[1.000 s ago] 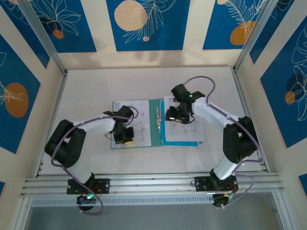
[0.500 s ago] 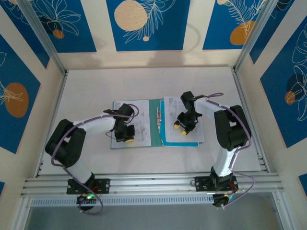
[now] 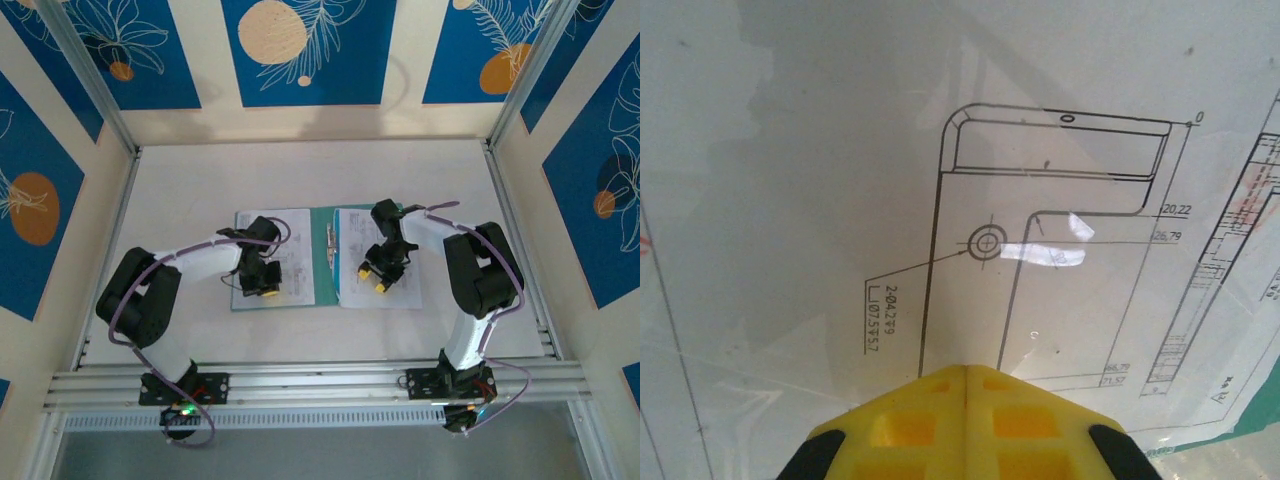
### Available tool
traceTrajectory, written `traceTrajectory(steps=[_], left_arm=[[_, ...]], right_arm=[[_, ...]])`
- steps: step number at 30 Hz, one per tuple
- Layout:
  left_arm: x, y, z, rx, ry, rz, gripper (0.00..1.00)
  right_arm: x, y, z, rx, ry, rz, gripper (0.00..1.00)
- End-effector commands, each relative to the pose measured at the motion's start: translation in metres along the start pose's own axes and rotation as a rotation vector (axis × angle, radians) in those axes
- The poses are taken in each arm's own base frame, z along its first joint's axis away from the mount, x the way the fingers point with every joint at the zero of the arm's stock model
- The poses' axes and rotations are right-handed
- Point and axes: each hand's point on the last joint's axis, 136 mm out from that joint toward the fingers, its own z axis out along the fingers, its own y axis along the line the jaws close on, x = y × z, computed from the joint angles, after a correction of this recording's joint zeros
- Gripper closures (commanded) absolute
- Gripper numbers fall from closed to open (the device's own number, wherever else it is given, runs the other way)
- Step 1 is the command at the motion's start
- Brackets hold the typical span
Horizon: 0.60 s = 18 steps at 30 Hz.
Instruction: Put the files into the folder
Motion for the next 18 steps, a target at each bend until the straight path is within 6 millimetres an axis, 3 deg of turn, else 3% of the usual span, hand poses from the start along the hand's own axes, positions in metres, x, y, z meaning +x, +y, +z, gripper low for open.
traceTrajectory(steps=[1,8,12,18], left_arm=[[0.001,-0.007,-0.004,0.010,0.007,0.023,1.00],[-0.001,-0.022,-0.030,0.033,-0.039,0.062,0.96],[0.005,-0.051,-0.038,0.087,-0.035,0.106,0.86],[0.016,-0.106,-0.029,0.181,-0.003,0.176,0.71]], right_arm=[[0.004,0.002,0.007,0.008,0.033,0.023,0.57],[-0.001,0.014,0.006,-0.003,0.034,-0.002,0.57],[-0.002,0.019,0.007,-0.014,0.043,-0.009,0.58],[0.000,0.013,0.007,0.007,0.049,0.004,0.58]])
